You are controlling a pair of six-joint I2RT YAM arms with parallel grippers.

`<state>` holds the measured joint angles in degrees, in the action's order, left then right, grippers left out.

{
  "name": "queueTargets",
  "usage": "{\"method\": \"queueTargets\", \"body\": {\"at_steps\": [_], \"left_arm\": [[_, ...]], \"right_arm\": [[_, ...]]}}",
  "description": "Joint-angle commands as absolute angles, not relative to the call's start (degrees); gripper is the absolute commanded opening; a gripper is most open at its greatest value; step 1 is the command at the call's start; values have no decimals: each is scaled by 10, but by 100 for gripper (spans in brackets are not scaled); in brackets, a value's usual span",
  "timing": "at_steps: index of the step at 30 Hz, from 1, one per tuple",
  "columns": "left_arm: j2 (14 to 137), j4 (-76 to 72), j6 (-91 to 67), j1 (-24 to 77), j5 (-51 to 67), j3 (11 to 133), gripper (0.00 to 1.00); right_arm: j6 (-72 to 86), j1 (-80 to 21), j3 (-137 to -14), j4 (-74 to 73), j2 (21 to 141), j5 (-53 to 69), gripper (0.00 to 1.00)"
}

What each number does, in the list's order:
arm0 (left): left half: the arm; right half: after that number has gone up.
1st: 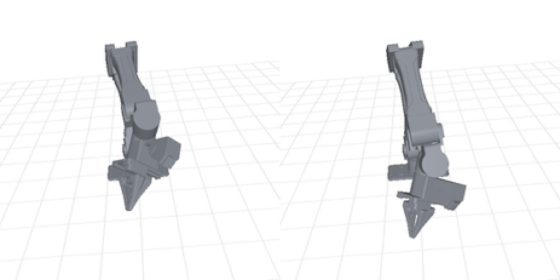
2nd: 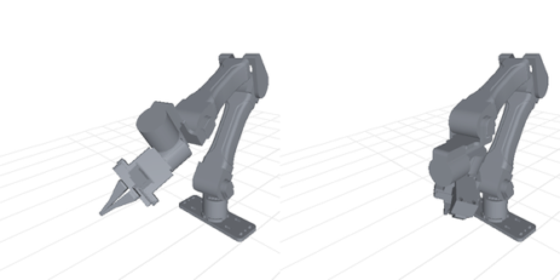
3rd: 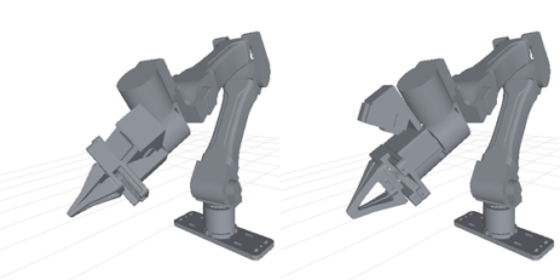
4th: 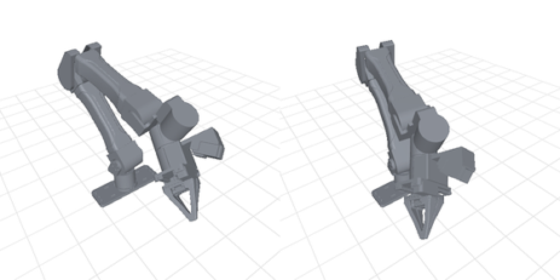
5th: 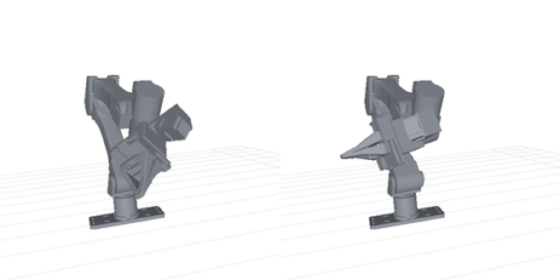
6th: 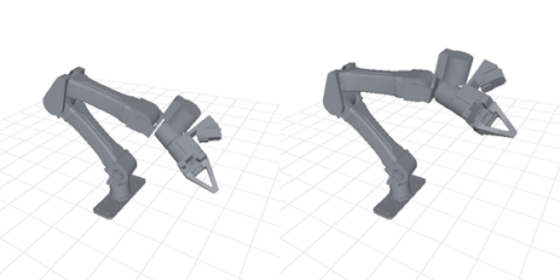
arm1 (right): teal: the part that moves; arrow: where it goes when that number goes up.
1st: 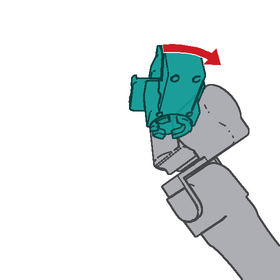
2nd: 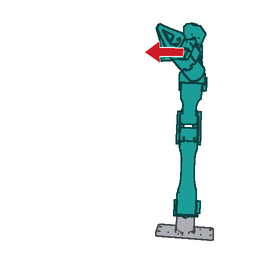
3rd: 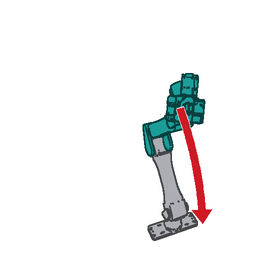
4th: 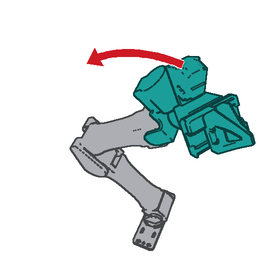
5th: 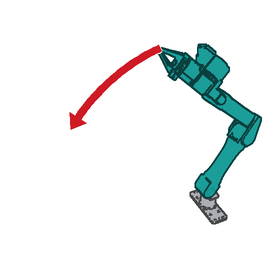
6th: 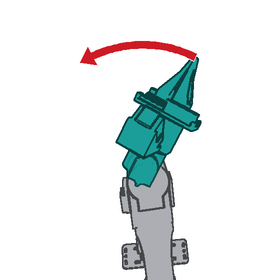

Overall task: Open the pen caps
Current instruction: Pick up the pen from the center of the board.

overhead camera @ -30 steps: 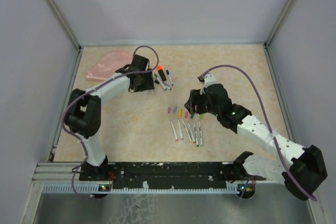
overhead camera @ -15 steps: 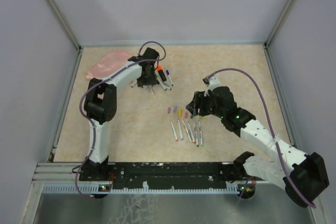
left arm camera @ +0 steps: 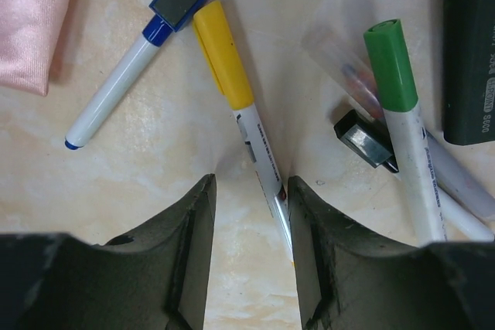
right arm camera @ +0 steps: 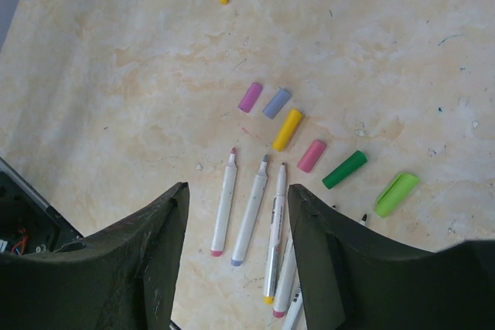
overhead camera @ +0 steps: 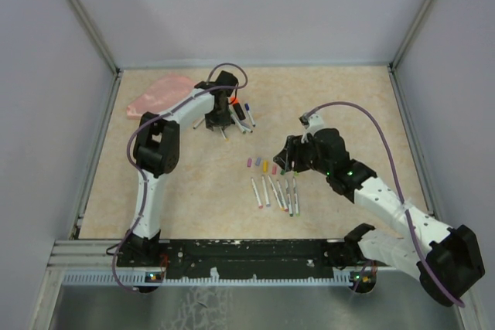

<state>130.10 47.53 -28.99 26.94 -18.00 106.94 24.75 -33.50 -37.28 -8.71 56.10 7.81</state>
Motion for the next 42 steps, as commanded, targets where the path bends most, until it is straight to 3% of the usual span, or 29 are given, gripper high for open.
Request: {"method": "queueTargets", "body": {"at_steps": [1, 13, 23, 32, 42], "left_arm": [[1311, 495, -278, 273, -185, 1086, 46], [1306, 497, -272, 273, -163, 1056, 29], [1234, 463, -270, 273, -154, 973, 14], [1063, 356, -254, 273, -113, 810, 5], [827, 202, -229, 270, 28, 603, 0]], "right_arm": [[254, -328, -370, -61, 543, 86, 54], [258, -328, -363, -62, 533, 90, 53], [264, -328, -361, -52, 529, 117, 53], [298, -328, -342, 14, 521, 203, 52], [405, -328, -308, 150, 528, 269, 52]]}}
